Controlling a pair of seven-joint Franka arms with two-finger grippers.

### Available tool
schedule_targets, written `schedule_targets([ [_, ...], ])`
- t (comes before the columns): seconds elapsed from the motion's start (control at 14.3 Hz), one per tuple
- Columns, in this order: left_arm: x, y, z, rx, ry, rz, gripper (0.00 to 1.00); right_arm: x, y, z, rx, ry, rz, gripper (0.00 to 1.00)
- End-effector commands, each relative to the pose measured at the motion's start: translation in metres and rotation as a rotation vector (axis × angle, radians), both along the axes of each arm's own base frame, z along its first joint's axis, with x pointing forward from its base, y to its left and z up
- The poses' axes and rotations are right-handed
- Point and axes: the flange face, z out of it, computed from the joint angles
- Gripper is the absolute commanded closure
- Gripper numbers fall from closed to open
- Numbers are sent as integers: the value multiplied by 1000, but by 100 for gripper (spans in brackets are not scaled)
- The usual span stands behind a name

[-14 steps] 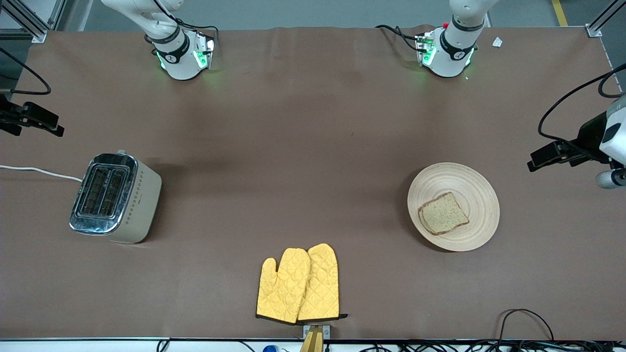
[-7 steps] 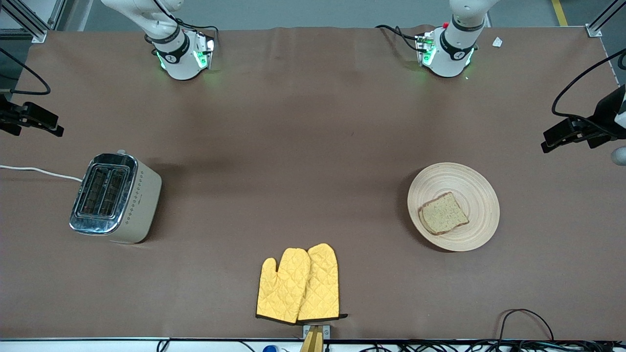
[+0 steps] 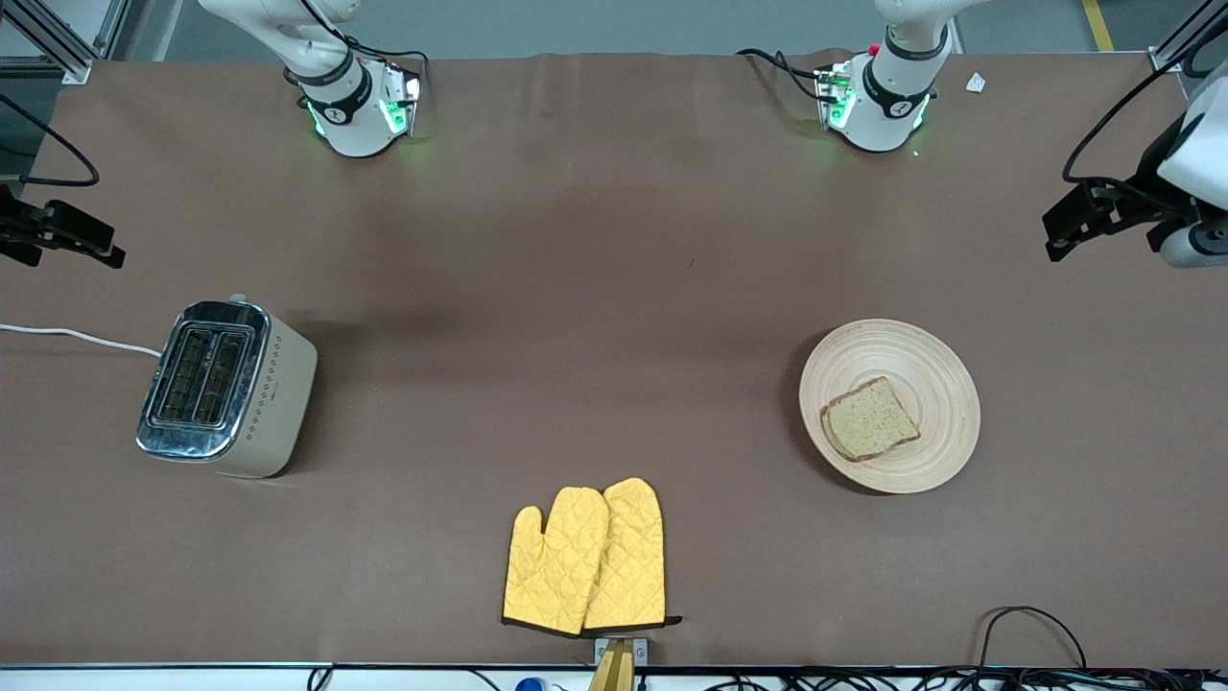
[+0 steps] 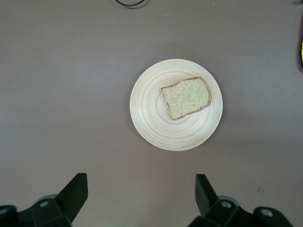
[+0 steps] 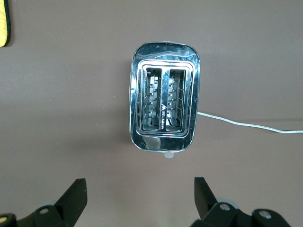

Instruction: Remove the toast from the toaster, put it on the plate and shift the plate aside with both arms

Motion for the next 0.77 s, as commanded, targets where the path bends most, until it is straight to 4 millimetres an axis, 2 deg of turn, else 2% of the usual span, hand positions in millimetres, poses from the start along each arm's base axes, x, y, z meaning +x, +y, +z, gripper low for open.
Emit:
schedule_targets([
  [0.0, -22, 17, -4, -34, 29, 7, 0, -6, 0, 3, 16, -8, -19, 0],
  [0.42, -61, 6, -14, -89, 17, -8, 0, -6, -1, 3, 16, -8, -22, 0],
  [0.56, -64, 4, -14, -87, 27, -35, 0, -6, -1, 3, 16, -8, -20, 0],
  [0.7, -59, 8, -8, -79, 15, -69, 0, -6, 0, 3, 17, -8, -19, 0],
])
